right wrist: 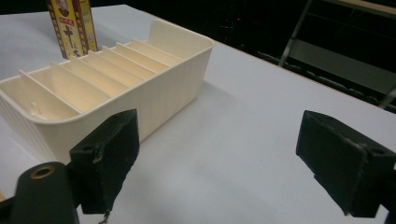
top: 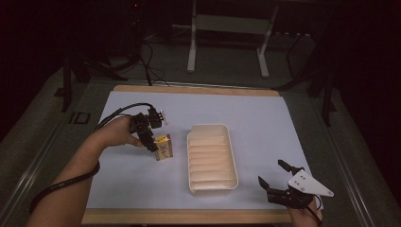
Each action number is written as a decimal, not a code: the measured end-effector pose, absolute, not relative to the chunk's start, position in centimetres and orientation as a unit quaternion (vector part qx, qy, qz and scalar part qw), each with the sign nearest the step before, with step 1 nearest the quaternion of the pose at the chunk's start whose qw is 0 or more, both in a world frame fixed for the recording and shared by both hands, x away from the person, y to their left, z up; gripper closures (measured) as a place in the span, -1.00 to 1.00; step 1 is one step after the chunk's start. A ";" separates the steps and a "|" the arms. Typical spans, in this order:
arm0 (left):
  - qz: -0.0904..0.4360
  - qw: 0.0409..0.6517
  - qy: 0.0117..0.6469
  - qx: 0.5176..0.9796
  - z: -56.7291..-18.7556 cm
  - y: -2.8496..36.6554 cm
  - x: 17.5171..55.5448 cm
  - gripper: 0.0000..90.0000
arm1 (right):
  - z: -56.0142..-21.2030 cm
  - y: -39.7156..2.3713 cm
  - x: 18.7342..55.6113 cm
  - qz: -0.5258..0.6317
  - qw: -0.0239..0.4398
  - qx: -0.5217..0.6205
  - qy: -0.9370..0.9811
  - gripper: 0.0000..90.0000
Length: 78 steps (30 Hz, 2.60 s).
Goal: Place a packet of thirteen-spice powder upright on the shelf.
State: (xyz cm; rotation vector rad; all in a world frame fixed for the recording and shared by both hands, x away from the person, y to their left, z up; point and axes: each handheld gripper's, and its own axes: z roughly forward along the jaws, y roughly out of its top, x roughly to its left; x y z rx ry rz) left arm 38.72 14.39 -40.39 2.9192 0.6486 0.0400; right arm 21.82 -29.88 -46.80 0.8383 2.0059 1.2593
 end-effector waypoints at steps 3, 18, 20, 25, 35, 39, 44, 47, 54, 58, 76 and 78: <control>0.008 0.075 0.211 0.975 -40.5 13.9 39.0 -0.04 | -46.8 -29.9 21.8 0.477 0.309 0.318 0.759 -0.70; -0.002 0.043 0.186 0.982 -41.5 12.7 39.3 0.24 | -46.8 -30.0 21.7 0.477 0.308 0.318 0.759 -0.70; 0.002 0.043 0.183 0.982 -41.5 12.7 39.3 0.30 | -46.9 -30.0 21.8 0.477 0.307 0.319 0.759 -0.70; 0.006 0.048 0.180 0.982 -41.5 12.7 39.3 0.48 | -46.9 -30.0 21.8 0.476 0.307 0.318 0.760 -0.70; 0.004 0.048 0.184 0.982 -41.4 12.7 39.2 0.49 | -46.8 -30.0 21.7 0.476 0.305 0.317 0.762 -0.69; 0.006 0.046 0.187 0.981 -41.0 12.9 39.0 0.49 | -46.8 -30.0 21.7 0.475 0.307 0.317 0.761 -0.69; 0.002 0.049 0.184 0.982 -40.1 13.0 38.6 0.49 | -46.8 -30.0 21.7 0.476 0.306 0.317 0.761 -0.69; -0.001 0.048 0.183 0.982 -39.6 13.0 38.5 0.49 | -46.8 -29.9 21.7 0.475 0.304 0.318 0.762 -0.69; -0.004 0.060 0.179 0.982 -38.2 12.9 38.0 0.49 | -46.9 -29.9 21.7 0.475 0.299 0.316 0.765 -0.69; -0.001 0.067 0.174 0.983 -37.1 12.6 37.8 0.49 | -46.9 -29.9 21.8 0.476 0.299 0.317 0.764 -0.69; 0.032 0.091 0.138 0.986 -32.4 10.4 36.4 0.49 | -46.9 -29.9 21.8 0.476 0.298 0.320 0.763 -0.69; 0.033 0.103 0.133 0.985 -31.7 10.1 36.3 0.49 | -46.9 -29.9 21.9 0.475 0.299 0.319 0.763 -0.69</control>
